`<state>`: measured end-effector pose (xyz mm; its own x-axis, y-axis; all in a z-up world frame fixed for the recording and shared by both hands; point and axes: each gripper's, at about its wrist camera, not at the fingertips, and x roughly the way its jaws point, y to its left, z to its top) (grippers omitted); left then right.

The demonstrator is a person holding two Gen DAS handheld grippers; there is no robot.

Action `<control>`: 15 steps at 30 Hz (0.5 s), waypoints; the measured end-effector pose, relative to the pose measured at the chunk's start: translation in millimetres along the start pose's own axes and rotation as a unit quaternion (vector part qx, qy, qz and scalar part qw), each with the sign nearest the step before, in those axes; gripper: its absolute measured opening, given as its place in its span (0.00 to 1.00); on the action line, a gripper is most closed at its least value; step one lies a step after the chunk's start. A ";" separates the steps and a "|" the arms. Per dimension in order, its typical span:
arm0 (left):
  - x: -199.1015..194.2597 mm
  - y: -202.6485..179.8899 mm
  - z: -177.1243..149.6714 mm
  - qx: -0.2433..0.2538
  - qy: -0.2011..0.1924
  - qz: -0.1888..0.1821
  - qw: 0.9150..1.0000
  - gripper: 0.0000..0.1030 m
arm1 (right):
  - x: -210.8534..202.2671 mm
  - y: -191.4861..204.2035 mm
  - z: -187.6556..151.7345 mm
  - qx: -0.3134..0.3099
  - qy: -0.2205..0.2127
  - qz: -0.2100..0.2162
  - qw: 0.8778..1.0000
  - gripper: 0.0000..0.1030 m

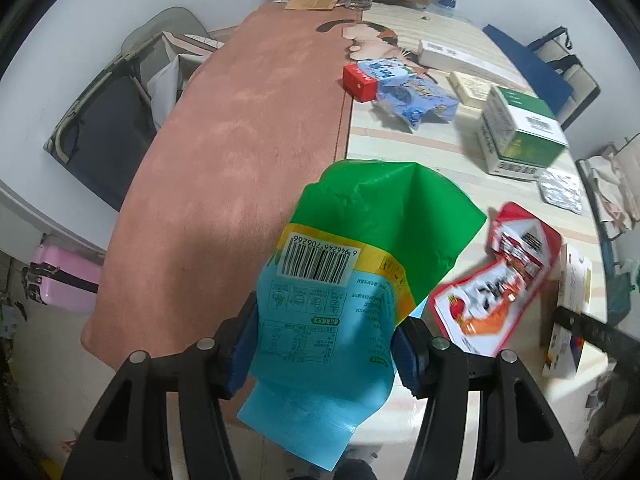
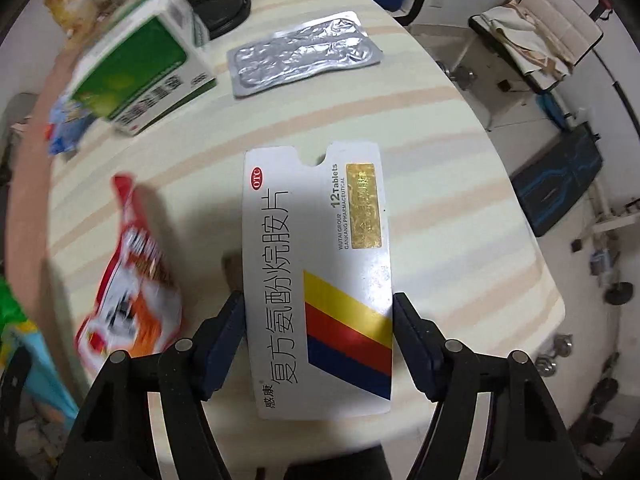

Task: Collect trash
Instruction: 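Lift the snack bag with the left tool while the right tool lifts the medicine box, then open both tools over the white trash bin, dropping bag and box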

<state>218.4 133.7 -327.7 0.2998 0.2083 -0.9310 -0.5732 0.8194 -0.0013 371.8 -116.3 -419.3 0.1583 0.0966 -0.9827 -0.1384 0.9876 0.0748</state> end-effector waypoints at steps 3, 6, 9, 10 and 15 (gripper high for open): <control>-18.1 7.5 -23.9 -0.012 0.010 -0.038 0.999 0.54 | -30.9 -9.7 -43.1 -0.004 -0.007 0.053 0.999 0.72; -29.2 19.9 -61.2 -0.027 0.036 -0.077 0.996 0.54 | -47.0 -13.0 -97.3 -0.011 0.002 0.089 0.996 0.72; -20.4 36.9 -108.9 -0.051 0.081 -0.102 0.990 0.54 | -39.2 -21.4 -165.1 -0.013 0.036 0.112 0.993 0.72; -10.0 42.8 -127.1 -0.059 0.102 -0.109 0.987 0.54 | -28.9 -23.1 -181.0 -0.012 0.048 0.117 0.992 0.72; 83.5 51.9 -200.3 -0.071 0.178 -0.121 0.974 0.55 | 69.1 -27.4 -249.9 -0.008 0.115 0.122 0.986 0.72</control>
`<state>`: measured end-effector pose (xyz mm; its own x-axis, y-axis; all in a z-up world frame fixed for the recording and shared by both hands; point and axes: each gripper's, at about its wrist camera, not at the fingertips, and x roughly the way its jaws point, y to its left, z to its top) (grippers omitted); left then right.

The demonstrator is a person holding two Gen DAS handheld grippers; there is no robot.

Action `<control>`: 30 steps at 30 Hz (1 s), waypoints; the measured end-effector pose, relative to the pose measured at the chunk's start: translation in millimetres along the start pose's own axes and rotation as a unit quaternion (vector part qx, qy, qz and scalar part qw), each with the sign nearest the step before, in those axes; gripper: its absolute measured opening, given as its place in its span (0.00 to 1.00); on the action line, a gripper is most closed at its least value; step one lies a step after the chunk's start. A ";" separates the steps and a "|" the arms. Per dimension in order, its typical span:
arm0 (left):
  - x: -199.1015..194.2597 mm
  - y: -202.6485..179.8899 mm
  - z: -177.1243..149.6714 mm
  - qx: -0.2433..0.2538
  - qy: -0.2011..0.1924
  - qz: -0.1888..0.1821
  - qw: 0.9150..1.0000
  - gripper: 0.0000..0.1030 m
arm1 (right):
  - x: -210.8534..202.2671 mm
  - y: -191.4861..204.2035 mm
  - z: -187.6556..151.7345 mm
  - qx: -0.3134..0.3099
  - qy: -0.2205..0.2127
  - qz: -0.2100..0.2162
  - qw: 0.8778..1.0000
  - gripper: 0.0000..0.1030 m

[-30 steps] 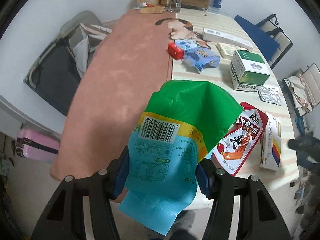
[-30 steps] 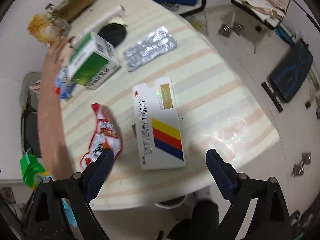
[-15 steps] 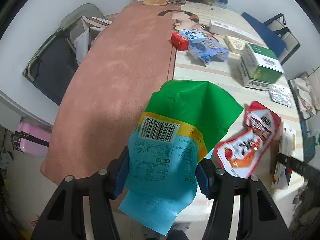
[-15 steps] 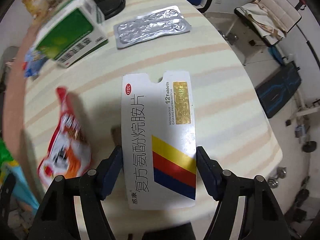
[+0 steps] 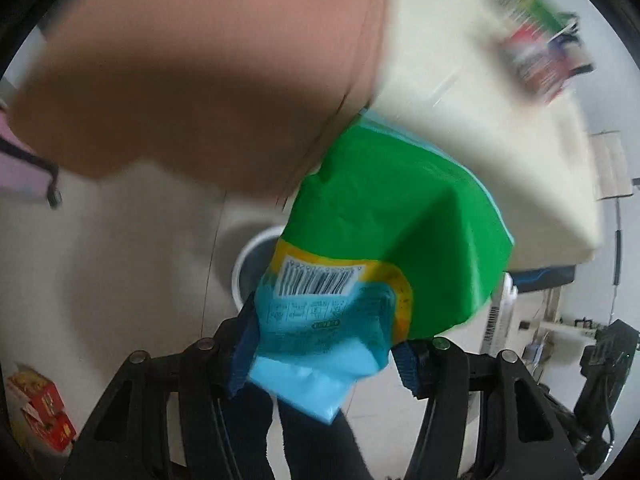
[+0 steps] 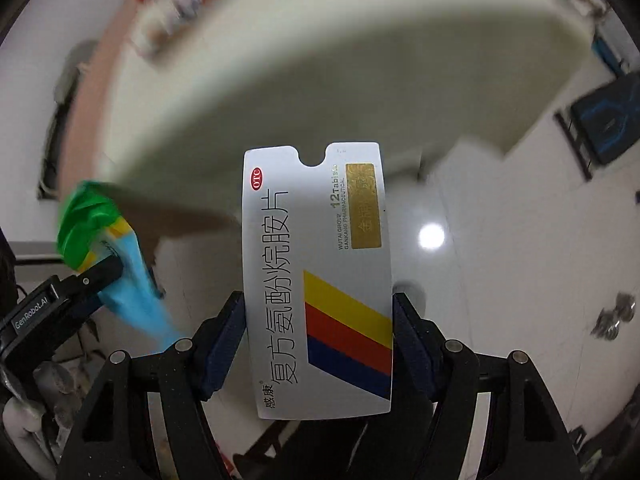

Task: Collect trash
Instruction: 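Open both tools over the white trash bin, dropping bag and box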

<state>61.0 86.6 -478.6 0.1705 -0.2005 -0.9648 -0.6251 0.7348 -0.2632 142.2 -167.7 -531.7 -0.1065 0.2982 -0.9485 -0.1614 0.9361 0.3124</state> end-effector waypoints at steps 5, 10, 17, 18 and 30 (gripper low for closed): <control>137.1 31.8 1.1 -0.014 0.066 -0.025 0.997 0.58 | 138.8 -31.3 -9.3 0.012 0.049 0.010 0.999 0.72; 241.4 53.2 7.0 0.007 0.104 -0.008 0.995 0.87 | 245.2 -53.8 1.6 0.011 0.089 0.013 0.996 0.73; 271.3 75.9 -1.0 0.023 0.086 0.051 0.995 1.00 | 303.6 -68.5 5.7 -0.023 0.104 -0.018 0.994 1.00; 268.5 75.2 -2.6 0.027 0.077 0.065 0.995 1.00 | 305.8 -66.0 9.6 -0.029 0.101 -0.028 0.994 1.00; 192.0 77.4 -49.1 0.068 0.029 0.167 0.983 1.00 | 252.6 -13.9 -11.3 -0.090 0.044 -0.144 0.984 1.00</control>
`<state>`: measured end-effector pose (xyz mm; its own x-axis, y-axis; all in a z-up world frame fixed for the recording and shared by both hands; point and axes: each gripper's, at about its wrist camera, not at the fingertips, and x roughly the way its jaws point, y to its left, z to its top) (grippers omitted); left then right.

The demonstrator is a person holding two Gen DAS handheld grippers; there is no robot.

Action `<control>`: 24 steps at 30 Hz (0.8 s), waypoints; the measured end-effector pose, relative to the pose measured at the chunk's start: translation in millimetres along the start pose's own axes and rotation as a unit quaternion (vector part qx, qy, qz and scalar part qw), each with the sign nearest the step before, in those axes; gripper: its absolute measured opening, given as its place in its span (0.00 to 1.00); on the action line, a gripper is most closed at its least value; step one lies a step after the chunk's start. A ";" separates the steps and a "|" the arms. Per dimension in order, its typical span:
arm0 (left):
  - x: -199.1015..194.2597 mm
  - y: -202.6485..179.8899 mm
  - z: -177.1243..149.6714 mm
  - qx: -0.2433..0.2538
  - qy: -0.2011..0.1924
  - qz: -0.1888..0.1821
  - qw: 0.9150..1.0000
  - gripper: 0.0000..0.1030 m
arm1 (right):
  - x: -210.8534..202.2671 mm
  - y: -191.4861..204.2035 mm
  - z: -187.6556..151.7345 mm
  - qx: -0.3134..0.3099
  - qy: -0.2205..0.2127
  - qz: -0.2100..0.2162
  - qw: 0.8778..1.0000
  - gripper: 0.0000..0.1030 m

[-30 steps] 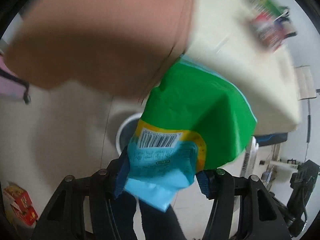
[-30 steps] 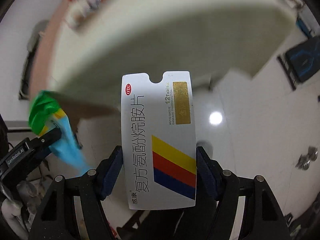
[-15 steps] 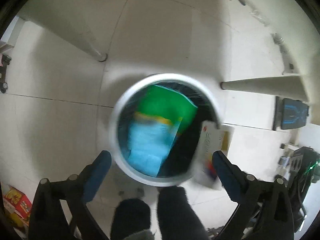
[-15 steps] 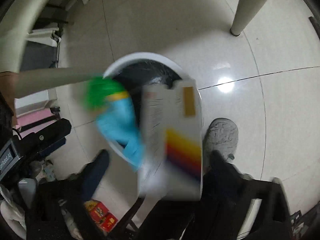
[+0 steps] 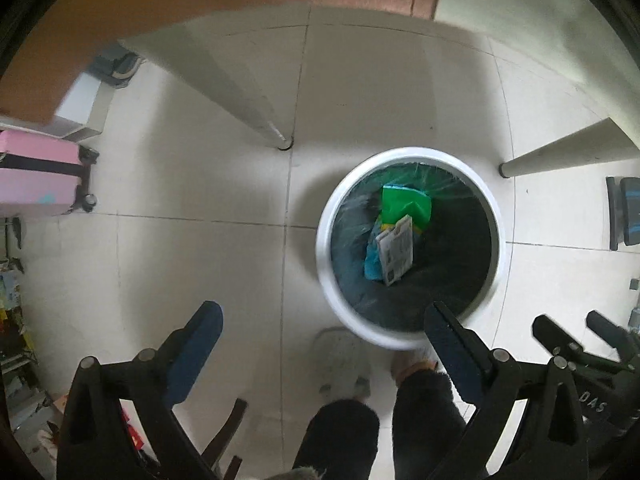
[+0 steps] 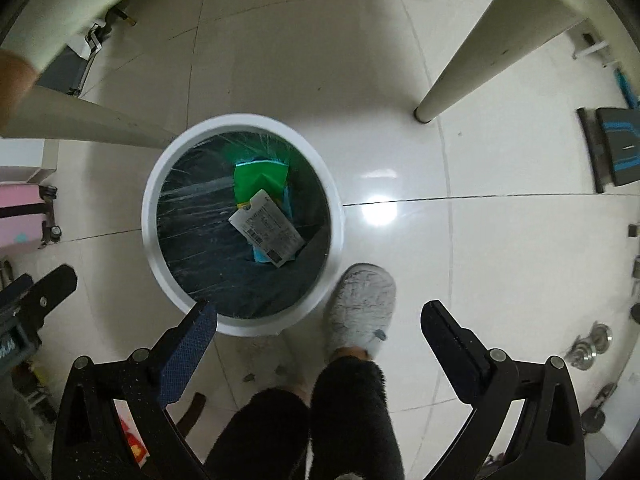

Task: Collect trash
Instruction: 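Open both tools over the white trash bin, dropping bag and box, then move both tools back up toward the table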

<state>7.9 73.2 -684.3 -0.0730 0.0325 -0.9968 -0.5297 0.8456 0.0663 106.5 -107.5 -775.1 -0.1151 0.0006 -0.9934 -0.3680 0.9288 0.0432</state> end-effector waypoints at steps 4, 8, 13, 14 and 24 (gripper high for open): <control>-36.4 3.0 -14.3 -0.008 -0.003 -0.004 1.000 1.00 | -47.2 2.0 -14.1 0.002 -0.016 -0.007 1.000 1.00; -78.1 7.9 -29.0 -0.010 -0.006 -0.014 1.000 1.00 | -98.8 7.9 -32.0 0.002 -0.030 -0.002 1.000 1.00; -143.4 16.1 -43.8 -0.002 -0.019 -0.019 1.000 1.00 | -174.4 13.9 -56.5 -0.001 -0.049 0.003 0.999 1.00; -155.1 16.7 -45.4 0.000 -0.021 -0.022 1.000 1.00 | -196.4 15.1 -63.0 -0.001 -0.054 0.004 0.999 1.00; -297.4 27.0 -57.4 -0.001 -0.066 -0.046 0.997 1.00 | -343.6 17.5 -101.9 0.024 -0.075 0.054 0.995 1.00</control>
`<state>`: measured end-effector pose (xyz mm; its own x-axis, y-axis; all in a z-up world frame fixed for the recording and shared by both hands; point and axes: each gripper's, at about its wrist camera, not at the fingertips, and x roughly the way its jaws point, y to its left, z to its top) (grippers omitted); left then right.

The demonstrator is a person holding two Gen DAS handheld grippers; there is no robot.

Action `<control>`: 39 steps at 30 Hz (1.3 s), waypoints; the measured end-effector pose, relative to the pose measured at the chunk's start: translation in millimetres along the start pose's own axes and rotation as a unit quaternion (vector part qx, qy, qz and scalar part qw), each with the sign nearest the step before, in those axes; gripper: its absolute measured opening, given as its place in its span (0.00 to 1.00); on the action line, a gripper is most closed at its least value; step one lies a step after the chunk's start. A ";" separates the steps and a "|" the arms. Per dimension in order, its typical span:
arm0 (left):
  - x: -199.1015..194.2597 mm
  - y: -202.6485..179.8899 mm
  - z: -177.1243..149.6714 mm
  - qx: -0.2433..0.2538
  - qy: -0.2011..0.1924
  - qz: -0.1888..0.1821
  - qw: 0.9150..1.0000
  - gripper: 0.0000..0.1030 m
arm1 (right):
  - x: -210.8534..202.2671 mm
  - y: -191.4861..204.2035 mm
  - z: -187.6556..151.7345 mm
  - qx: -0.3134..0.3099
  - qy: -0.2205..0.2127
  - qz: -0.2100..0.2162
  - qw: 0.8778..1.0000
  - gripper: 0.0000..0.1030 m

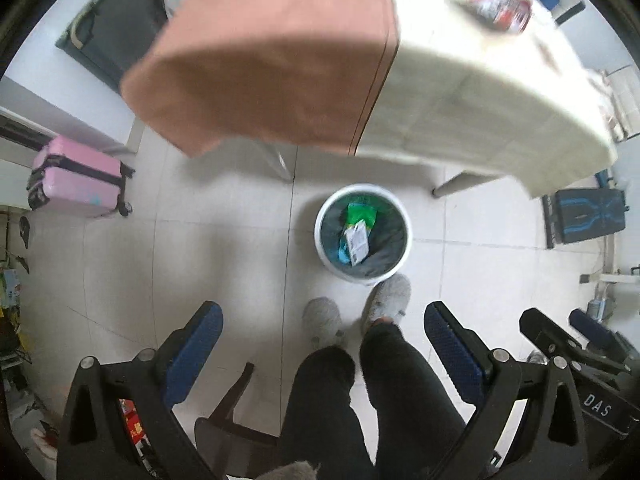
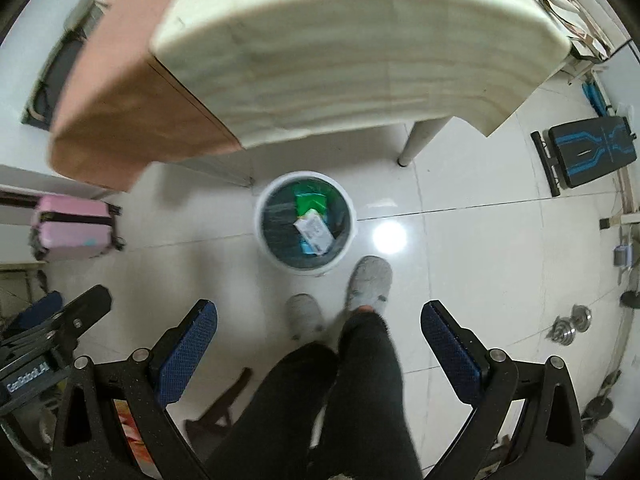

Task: Collect trash
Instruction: 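Move both tools back up toward the table, then grasp the red-white snack packet with the left tool while the right tool grasps the green-white box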

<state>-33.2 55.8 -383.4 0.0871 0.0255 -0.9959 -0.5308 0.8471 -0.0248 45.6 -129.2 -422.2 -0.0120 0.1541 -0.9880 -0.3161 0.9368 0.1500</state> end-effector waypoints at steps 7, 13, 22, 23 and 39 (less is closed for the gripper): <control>-80.8 -39.4 76.0 0.046 -0.101 0.024 0.994 1.00 | -89.2 -14.0 62.3 0.027 -0.056 0.023 0.998 1.00; -85.1 -104.2 163.9 0.123 -0.133 0.060 0.982 1.00 | -111.0 -65.5 163.8 0.041 -0.069 0.001 0.997 1.00; 5.3 -206.4 289.1 0.204 -0.024 0.050 0.977 1.00 | -70.0 -150.8 313.4 0.050 -0.022 -0.002 0.998 1.00; 13.9 -216.2 295.9 0.214 -0.012 0.047 0.976 1.00 | -62.6 -158.4 324.7 0.053 -0.014 0.000 0.998 1.00; 73.3 -139.0 355.7 -0.037 0.033 0.081 0.996 0.97 | -42.4 -131.9 457.3 0.048 -0.013 0.081 0.995 1.00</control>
<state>346.9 128.7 -421.9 -0.0585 0.1207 -0.9910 -0.5945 0.7932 0.1317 521.6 -115.7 -383.0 -0.0311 0.3126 -0.9494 -0.2197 0.9245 0.3116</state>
